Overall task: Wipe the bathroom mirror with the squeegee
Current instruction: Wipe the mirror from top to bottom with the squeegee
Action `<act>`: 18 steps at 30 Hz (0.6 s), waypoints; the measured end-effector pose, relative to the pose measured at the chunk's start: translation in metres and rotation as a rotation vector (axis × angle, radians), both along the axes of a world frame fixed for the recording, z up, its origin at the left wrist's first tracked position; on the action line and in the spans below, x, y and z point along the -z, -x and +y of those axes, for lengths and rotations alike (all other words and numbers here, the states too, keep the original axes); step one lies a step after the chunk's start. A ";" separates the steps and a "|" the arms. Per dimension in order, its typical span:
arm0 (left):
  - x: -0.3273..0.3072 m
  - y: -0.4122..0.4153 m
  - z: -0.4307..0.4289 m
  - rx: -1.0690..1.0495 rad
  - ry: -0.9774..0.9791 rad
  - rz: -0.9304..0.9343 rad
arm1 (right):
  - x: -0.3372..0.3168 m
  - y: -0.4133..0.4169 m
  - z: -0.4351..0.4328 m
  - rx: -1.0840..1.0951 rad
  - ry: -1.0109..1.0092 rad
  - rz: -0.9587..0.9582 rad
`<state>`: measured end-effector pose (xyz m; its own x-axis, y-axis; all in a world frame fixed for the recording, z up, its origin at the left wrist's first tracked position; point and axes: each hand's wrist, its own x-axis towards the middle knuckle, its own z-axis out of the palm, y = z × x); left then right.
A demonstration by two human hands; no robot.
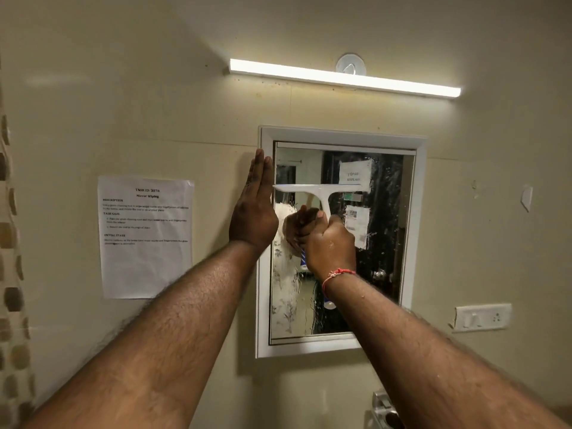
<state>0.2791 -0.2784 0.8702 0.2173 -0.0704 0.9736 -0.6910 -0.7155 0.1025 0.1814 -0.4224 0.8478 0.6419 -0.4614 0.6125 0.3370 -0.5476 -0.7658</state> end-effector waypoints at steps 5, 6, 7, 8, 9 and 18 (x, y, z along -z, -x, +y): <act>0.021 0.004 0.005 0.041 -0.025 -0.003 | 0.034 0.004 0.002 0.043 -0.005 0.026; 0.025 0.006 0.006 0.039 -0.028 0.007 | 0.039 0.004 0.002 0.045 -0.010 0.034; 0.029 0.007 0.006 0.038 -0.032 0.018 | 0.045 0.005 0.002 0.047 -0.016 0.043; 0.033 0.008 0.006 0.035 -0.036 0.029 | 0.051 0.006 0.001 0.049 -0.023 0.053; 0.036 0.009 0.007 0.032 -0.040 0.037 | 0.056 0.007 0.001 0.050 -0.030 0.061; 0.066 0.006 0.008 -0.010 -0.080 0.092 | 0.136 0.015 -0.005 0.085 -0.039 0.137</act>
<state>0.2728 -0.2699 0.8044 0.3065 -0.1448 0.9408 -0.6743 -0.7306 0.1073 0.1667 -0.4274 0.7118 0.6756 -0.5393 0.5027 0.1821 -0.5386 -0.8226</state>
